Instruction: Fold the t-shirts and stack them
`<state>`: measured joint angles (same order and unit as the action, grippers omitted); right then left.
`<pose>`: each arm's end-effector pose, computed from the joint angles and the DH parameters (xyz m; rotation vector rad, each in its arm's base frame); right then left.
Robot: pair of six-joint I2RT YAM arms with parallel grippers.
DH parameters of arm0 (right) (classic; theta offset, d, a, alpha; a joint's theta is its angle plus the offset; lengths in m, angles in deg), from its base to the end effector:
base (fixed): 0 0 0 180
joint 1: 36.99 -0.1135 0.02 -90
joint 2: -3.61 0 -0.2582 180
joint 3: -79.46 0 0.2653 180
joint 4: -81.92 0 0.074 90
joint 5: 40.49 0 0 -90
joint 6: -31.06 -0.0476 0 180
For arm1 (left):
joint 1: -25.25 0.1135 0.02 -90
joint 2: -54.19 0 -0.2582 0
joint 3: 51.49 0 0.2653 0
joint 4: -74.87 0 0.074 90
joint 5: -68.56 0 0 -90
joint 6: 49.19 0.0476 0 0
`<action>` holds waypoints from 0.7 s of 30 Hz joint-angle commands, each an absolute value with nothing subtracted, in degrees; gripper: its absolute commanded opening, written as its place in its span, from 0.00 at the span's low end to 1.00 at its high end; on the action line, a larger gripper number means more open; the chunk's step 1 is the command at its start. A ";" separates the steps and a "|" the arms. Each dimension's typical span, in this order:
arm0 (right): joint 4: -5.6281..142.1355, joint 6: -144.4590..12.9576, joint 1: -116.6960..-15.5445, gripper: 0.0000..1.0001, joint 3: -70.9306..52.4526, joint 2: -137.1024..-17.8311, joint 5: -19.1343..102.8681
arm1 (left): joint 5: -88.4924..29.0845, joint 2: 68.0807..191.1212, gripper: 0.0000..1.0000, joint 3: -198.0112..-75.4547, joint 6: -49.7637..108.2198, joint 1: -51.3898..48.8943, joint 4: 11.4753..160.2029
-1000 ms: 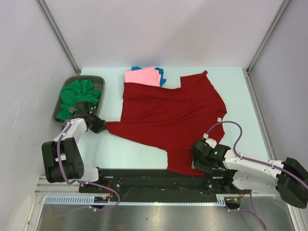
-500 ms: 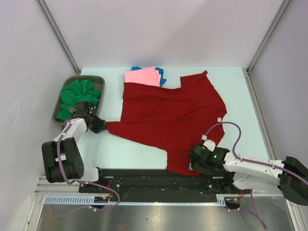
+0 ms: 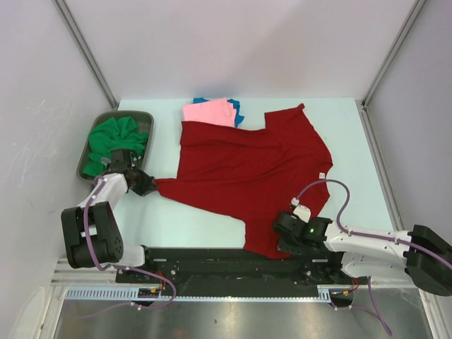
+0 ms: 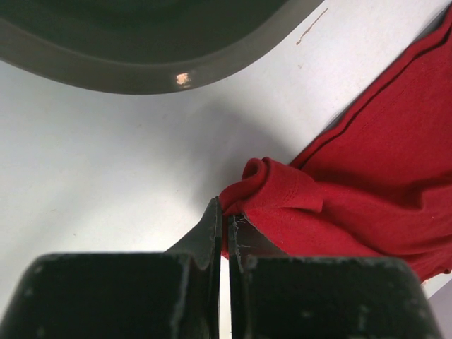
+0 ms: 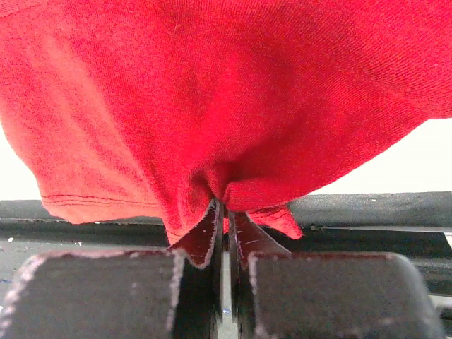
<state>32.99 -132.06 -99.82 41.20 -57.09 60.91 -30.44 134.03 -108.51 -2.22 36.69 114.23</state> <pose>0.0894 0.1535 0.1231 0.2988 2.8036 0.3231 0.2715 0.0473 0.1577 -1.1848 2.4165 -0.3852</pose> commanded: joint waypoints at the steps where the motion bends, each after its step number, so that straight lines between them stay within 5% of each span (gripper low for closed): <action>1: 30.27 -132.32 -99.40 0.00 43.37 -57.91 68.49 | -28.91 132.24 0.00 -109.92 -1.03 37.29 114.48; 21: 9.98 -133.56 -100.19 0.00 28.70 -30.23 87.20 | -35.15 108.71 0.00 -104.29 4.07 31.58 120.55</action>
<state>16.75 -132.50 -100.00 35.00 -34.89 77.19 -32.34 114.71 -104.75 2.20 32.37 118.97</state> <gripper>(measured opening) 0.016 0.019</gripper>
